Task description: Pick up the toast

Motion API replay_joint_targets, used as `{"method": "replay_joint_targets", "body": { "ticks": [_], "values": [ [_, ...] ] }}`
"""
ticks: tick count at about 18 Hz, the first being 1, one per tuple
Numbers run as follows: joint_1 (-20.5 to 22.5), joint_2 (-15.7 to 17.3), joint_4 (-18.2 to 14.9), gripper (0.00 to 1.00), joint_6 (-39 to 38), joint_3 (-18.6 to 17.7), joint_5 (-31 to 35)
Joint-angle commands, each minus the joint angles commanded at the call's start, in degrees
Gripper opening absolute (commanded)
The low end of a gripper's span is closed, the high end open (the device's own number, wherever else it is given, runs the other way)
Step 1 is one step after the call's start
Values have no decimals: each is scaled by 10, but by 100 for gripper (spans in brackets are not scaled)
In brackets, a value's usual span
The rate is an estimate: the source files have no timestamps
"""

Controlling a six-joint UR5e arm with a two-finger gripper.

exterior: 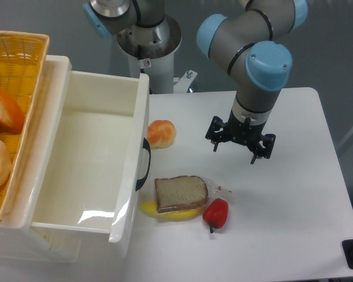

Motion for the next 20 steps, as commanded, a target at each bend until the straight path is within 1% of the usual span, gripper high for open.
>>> {"method": "replay_joint_targets", "body": {
  "ticks": [4, 9, 11, 13, 14, 16, 20],
  "values": [
    [-1, 0, 9, 100, 22, -1, -4],
    [-10, -6, 26, 100, 17, -5, -5],
    [-14, -14, 43, 100, 13, -6, -7],
    [-27, -28, 82, 100, 13, -9, -9],
    [-32, -36, 93, 100, 14, -9, -17],
    [-42, -52, 97, 100, 14, -8, -28],
    [-61, -71, 98, 100, 21, -6, -35]
  ]
}}
